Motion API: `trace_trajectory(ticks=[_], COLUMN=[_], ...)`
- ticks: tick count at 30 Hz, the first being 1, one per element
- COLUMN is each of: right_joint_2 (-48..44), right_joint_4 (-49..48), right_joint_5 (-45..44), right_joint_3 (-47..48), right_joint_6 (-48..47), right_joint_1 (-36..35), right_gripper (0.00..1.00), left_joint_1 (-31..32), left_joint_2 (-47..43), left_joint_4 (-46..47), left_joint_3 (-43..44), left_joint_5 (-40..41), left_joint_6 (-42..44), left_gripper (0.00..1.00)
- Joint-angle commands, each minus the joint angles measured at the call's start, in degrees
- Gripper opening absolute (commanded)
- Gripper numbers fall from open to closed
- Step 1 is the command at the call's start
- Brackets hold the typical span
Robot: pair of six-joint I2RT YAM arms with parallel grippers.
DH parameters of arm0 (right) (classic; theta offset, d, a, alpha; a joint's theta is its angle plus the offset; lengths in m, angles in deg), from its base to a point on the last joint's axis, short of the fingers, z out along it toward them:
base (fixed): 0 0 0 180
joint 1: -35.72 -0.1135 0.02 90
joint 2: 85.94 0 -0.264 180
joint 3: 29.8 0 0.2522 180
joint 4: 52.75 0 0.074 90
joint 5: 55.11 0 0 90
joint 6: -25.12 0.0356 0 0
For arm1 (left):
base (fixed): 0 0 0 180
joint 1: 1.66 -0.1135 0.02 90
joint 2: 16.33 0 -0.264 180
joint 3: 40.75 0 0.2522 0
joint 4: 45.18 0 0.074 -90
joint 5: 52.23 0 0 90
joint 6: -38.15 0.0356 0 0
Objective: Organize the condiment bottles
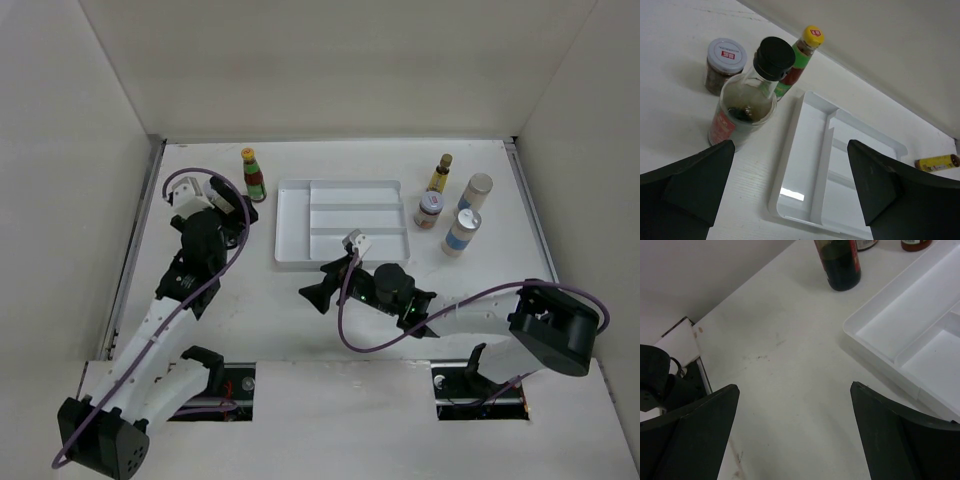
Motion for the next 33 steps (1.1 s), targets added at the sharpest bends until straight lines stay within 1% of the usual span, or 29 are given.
trace_trajectory(ticks=[1, 7, 13, 17, 18, 19, 20, 21, 22, 23, 24, 26, 27, 28, 29, 30, 32, 33], right_joint_2=[0.1, 0.2, 0.1, -0.2, -0.8, -1.0, -1.1, -1.1, -1.1, -1.1, -1.1, -0.9, -0.7, -0.4, -0.4, -0.5, -0.8, -0.4], right_joint_4=[-1.8, -2.1, -3.4, -2.7, -1.9, -1.3, -1.1, -0.5, 0.3, 1.5, 2.0, 1.6, 1.0, 0.3, 0.1, -0.1, -0.3, -0.4], right_joint_5=[0.4, 0.2, -3.1, -3.7, -3.3, -3.1, -3.1, -3.1, -3.1, -2.8, -2.8, -2.9, -2.9, -2.9, -2.8, -2.8, -2.5, -2.2], right_joint_3=[2.4, 2.3, 1.7, 1.6, 1.7, 1.7, 1.7, 1.8, 2.1, 2.5, 2.7, 2.7, 2.5, 2.3, 2.2, 2.1, 2.1, 2.1], right_joint_6=[-0.5, -0.4, -0.9, -0.3, -0.3, -0.2, 0.0, 0.6, 1.3, 1.7, 1.7, 1.7, 2.0, 2.1, 2.3, 2.5, 2.4, 2.5], right_joint_1=[-0.5, -0.4, -0.3, -0.3, -0.3, -0.3, -0.2, 0.2, 0.4, 0.5, 0.5, 0.5, 0.7, 0.9, 0.9, 0.9, 0.9, 0.9], right_gripper=[1.0, 1.0, 1.0, 0.99, 0.79, 0.55, 0.34, 0.21, 0.16, 0.16, 0.19, 0.31, 0.41, 0.54, 0.64, 0.71, 0.78, 0.8], left_joint_1=[0.8, 0.3, 2.0, 1.3, 1.0, 0.5, 0.2, 0.2, 0.4, 0.6, 0.6, 0.2, 0.0, -0.2, -0.5, -0.6, 0.1, 0.1], left_joint_2=[1.4, 0.6, 2.0, 1.8, 1.8, 1.9, 2.1, 2.2, 2.3, 2.5, 2.7, 3.1, 3.6, 4.2, 5.1, 6.0, 8.6, 9.8], left_joint_4=[4.4, 6.9, 9.2, 10.6, 11.1, 11.2, 10.8, 10.5, 10.5, 10.7, 10.6, 9.7, 8.5, 7.3, 7.0, 6.9, 7.1, 7.1], left_joint_3=[-0.3, -0.7, 1.7, 4.0, 4.2, 4.8, 5.3, 5.6, 5.5, 5.0, 4.7, 4.5, 4.9, 5.6, 5.9, 6.4, 7.7, 8.4], left_joint_5=[-0.3, -0.4, 0.9, 5.3, 6.4, 7.2, 7.4, 7.2, 7.7, 7.8, 8.1, 8.6, 9.0, 9.2, 8.8, 8.5, 9.0, 9.2], left_joint_6=[0.9, 1.6, 6.4, 10.8, 11.2, 11.5, 11.6, 11.8, 12.4, 13.1, 13.1, 13.0, 13.0, 13.1, 13.3, 13.3, 13.6, 13.9], left_gripper=[1.0, 1.0, 1.0, 1.0, 1.0, 1.0, 1.0, 1.0, 0.99, 0.91, 0.81, 0.56, 0.5, 0.49, 0.49, 0.49, 0.53, 0.57])
